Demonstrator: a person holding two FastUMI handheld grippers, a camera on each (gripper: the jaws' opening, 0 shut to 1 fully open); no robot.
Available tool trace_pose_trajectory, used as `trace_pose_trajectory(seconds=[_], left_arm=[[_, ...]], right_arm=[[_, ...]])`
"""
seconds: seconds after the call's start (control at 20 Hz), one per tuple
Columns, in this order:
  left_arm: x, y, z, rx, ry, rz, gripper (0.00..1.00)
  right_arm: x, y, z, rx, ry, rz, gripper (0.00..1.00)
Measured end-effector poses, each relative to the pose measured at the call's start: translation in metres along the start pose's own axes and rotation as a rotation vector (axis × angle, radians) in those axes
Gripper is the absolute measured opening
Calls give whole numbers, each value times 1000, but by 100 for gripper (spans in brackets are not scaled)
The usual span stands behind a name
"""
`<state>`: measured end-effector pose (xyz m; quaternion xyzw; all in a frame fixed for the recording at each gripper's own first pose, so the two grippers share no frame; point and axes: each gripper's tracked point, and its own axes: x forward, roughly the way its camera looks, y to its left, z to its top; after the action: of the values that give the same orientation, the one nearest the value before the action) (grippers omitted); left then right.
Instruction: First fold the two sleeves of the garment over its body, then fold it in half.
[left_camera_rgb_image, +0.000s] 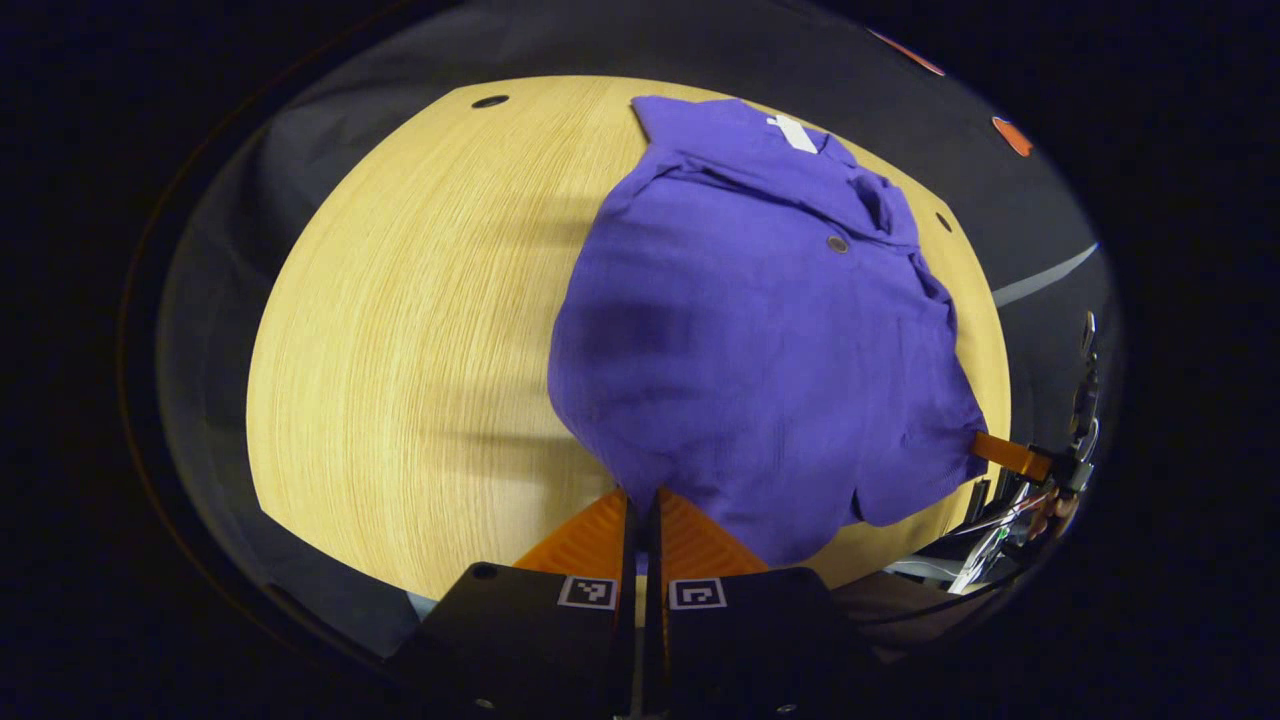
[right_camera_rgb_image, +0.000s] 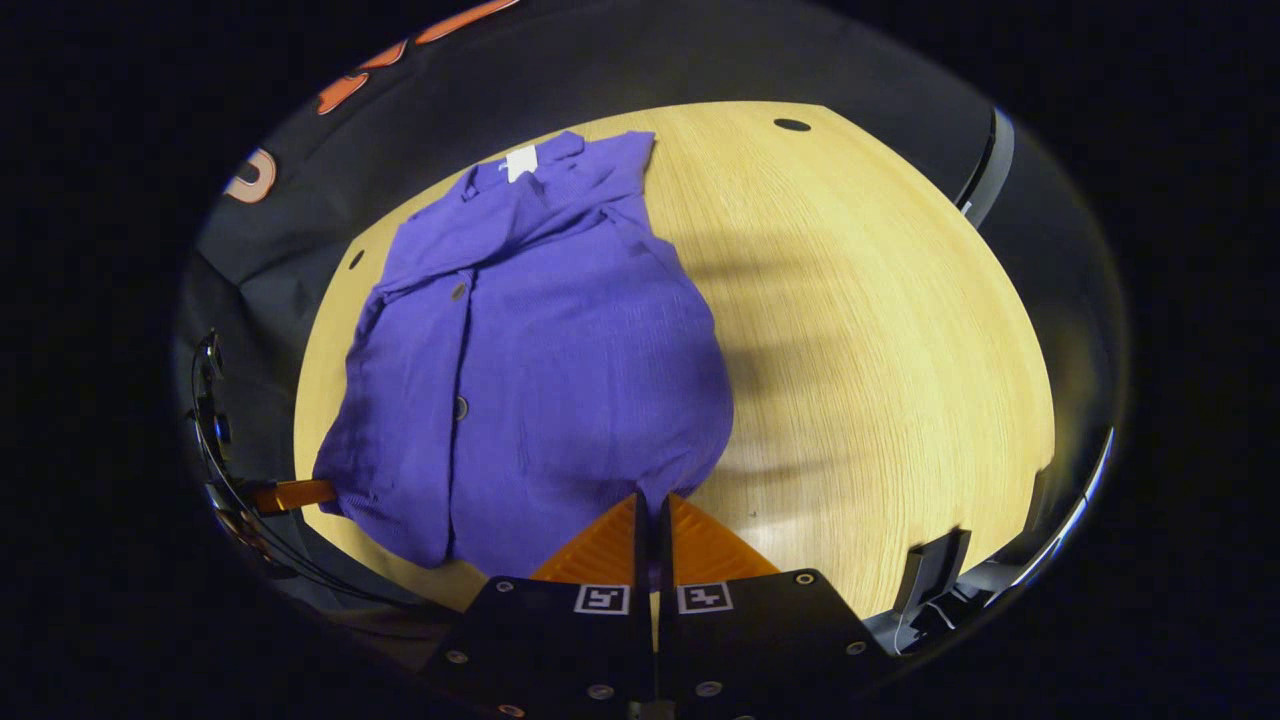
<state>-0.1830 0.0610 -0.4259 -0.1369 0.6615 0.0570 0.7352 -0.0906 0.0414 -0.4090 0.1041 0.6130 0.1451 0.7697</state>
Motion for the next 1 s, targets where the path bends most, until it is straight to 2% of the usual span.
trace_pose_trajectory(seconds=[0.25,0.75,0.9,1.0], left_arm=[[-15,-20,27,14,-52,-56,5],[-35,-46,91,50,-148,-110,5],[-34,-49,98,78,-152,-101,5],[-32,-50,93,60,-143,-113,5]], right_arm=[[-11,21,28,66,-47,92,3],[-31,38,101,62,-177,145,1],[-22,17,95,10,-148,52,1],[-12,-12,64,-76,-61,-58,1]])
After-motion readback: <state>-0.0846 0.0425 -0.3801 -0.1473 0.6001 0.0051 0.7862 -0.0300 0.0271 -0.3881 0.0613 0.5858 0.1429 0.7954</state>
